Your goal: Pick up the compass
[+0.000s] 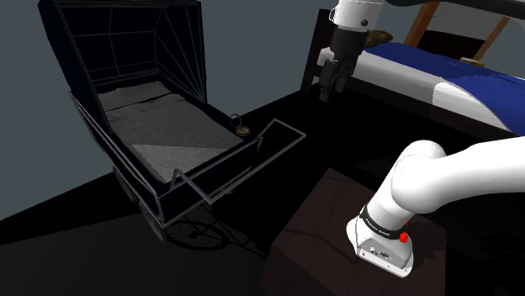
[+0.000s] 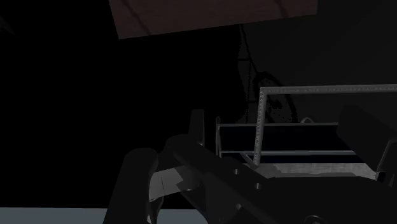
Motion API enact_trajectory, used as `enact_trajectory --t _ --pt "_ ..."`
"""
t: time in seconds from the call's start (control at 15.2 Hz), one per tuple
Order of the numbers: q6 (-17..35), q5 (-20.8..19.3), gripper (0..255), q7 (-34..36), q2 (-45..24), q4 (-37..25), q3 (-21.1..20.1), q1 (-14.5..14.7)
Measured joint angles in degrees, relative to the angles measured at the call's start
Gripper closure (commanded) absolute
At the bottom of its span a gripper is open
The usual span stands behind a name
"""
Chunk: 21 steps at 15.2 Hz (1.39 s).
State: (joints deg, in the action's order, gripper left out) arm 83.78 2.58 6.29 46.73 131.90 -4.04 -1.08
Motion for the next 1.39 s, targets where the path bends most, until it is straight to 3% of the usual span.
enact_trajectory --t 0.2,0.66,1.39 --pt "1.8 -0.2 0 -0.5 -2.0 0.1 0.1 0.0" --pt "12.5 -0.7 0 -2.4 -15.1 -1.1 0.1 -0.2" --pt "23.4 -1.9 0 -4.4 -39.1 -12.3 -0.3 -0.2"
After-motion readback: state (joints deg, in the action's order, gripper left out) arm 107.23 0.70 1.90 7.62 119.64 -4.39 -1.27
